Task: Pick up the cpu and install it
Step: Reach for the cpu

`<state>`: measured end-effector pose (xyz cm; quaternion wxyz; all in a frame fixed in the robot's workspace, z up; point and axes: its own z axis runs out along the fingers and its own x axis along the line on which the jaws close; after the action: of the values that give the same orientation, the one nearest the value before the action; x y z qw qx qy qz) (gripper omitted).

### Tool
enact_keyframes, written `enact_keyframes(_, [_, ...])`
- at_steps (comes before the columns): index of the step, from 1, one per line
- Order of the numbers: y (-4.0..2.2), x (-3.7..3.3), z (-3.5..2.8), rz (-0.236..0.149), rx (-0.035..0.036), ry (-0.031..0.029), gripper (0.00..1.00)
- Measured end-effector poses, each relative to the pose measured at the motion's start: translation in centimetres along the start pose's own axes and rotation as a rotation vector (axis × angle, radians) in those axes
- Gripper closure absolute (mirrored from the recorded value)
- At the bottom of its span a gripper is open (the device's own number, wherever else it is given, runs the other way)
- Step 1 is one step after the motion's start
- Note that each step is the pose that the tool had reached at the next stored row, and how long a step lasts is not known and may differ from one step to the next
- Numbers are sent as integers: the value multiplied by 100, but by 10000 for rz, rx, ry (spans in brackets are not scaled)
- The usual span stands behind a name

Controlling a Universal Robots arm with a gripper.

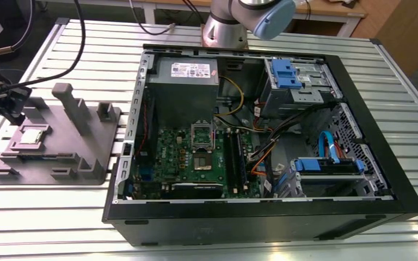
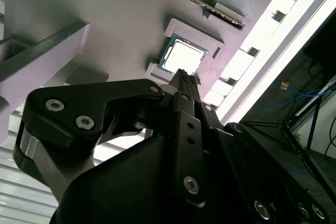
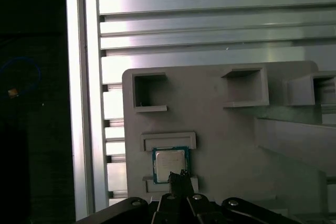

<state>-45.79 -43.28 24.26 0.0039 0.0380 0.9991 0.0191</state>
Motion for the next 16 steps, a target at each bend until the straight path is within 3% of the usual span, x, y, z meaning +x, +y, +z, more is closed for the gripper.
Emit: enact_keyframes(16, [-30,-1,74,0,5,5,90])
